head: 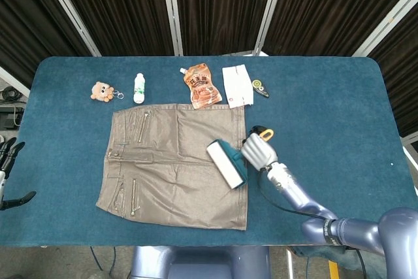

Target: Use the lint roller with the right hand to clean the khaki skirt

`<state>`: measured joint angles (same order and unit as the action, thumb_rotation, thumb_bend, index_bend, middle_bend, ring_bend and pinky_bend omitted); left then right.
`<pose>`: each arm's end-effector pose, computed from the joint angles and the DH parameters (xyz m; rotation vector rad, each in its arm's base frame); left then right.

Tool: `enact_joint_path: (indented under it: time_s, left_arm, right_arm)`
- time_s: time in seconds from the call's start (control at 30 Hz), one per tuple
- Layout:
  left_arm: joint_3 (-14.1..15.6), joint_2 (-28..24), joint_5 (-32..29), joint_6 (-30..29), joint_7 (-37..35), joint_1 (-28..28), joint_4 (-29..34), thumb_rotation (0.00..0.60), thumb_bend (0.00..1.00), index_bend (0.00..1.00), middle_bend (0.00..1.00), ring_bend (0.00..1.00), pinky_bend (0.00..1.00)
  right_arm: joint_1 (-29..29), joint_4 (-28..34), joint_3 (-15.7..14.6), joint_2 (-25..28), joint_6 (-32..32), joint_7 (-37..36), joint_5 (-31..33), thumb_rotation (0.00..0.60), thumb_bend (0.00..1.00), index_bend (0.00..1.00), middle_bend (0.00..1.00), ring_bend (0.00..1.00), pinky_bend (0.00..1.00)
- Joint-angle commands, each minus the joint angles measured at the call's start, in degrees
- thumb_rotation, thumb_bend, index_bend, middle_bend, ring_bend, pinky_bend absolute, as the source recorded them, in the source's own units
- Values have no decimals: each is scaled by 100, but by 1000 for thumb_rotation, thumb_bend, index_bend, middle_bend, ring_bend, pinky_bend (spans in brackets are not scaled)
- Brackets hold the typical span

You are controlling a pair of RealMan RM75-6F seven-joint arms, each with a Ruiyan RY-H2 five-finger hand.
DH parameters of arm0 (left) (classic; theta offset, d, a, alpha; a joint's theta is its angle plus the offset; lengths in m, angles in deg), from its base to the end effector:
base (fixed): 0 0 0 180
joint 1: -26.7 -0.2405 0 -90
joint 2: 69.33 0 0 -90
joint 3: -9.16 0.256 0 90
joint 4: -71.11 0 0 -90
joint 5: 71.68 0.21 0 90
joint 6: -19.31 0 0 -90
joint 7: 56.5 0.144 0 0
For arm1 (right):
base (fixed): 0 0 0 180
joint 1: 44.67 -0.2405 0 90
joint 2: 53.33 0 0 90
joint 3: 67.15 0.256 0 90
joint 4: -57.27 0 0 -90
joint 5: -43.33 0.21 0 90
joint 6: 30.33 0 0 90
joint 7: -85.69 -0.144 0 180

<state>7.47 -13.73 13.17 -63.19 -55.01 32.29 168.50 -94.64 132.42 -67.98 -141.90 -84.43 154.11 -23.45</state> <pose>-0.3081 0.1797 0.1907 -1.4350 -0.8819 -0.8030 -0.1671 -0.3594 -0.0244 2.0701 0.2417 0.2287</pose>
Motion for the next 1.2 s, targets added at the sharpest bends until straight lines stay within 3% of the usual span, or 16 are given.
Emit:
enact_joint_path:
  time_s: [0.03,0.23,0.73,0.97,1.2]
  left_arm:
    - [1,1,12,-4,15,4,17,600,0,0,0,0,0]
    - [0,-1,0,18,9,15,14,600,0,0,0,0,0]
    - [2,-20,-5,-1,-82,0,-49,600,0,0,0,0,0]
    - [0,-32,-24,0,-128,-8,-79,600,0,0,0,0,0]
    - [9,-27,0,-24,-116,-19,-83,600,0,0,0,0,0]
  right_arm:
    - [61,-63,-39,67,4,-229,-101,600,912,491,573,468,453]
    - [-7,281,20,-19,-1,-273,-257,600,918,492,573,468,453]
    - [-301,1343,84,-798,-83,1165,379,600,918,492,573,469,453]
    - [-366,1383,116,-920,-216,1317,521,600,918,492,573,468,453]
    - [-147,892,-193,-371,-370,1036,441,600,917,492,573,469,454]
